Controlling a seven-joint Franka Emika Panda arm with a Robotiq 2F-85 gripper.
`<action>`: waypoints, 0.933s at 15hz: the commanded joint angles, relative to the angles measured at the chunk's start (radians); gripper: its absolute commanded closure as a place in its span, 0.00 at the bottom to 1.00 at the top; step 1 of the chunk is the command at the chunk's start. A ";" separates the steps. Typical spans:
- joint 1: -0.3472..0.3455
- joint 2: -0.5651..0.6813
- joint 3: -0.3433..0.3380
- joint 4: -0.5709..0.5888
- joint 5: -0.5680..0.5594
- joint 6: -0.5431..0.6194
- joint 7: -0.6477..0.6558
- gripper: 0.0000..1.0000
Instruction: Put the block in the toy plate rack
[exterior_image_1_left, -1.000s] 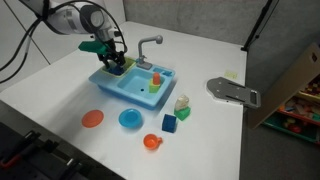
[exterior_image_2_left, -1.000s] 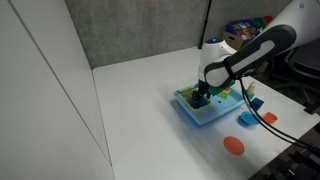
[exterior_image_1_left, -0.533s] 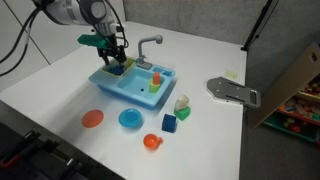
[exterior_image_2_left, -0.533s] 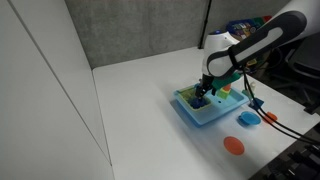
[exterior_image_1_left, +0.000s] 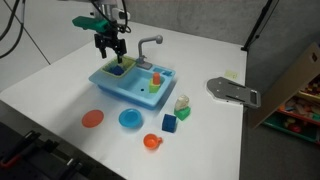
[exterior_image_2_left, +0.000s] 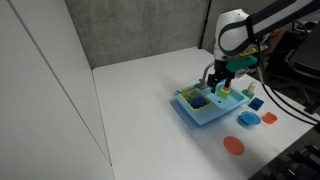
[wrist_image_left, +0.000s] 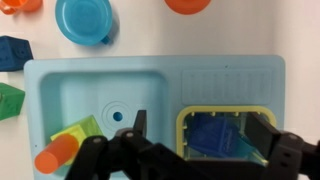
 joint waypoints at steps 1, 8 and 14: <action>-0.028 -0.119 0.007 -0.074 0.011 -0.085 -0.037 0.00; -0.056 -0.285 0.003 -0.198 0.007 -0.150 -0.075 0.00; -0.069 -0.451 -0.001 -0.325 -0.003 -0.158 -0.096 0.00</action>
